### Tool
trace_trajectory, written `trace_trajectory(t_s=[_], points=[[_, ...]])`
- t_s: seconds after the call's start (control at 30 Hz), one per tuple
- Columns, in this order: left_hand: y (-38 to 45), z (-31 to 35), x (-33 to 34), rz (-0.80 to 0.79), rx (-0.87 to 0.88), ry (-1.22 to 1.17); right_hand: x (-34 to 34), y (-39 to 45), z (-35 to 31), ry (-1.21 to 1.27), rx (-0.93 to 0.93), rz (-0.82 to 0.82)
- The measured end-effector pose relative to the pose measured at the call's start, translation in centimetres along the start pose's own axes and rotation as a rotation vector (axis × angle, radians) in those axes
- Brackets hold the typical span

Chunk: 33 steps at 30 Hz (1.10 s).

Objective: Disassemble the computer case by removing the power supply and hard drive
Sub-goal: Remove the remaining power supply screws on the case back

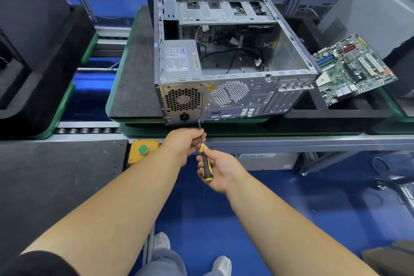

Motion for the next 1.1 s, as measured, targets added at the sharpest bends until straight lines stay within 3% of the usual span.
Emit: trace_trajectory(t_s=[0.27,0.77,1.1], points=[[-0.2,0.3,0.9,-0.175,-0.169,-0.539,0.4,-0.3,-0.4,-0.026,-0.006,-0.081],[0.0,0.1,1.0,-0.219,-0.165,-0.625,-0.7,0.2,-0.2,-0.064,-0.056,0.076],[-0.1,0.1,0.9,-0.219,-0.175,-0.631,0.6,-0.4,0.0,-0.052,0.007,-0.077]])
Point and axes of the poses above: each hand's wrist, its own y-axis towards the middle knuckle, its own x-axis out of the palm, z = x × y, the point moved 9 cm from there along y, towards the middle knuckle, and after that the axes turned 10 degrees about z, right-handed, at the moved point
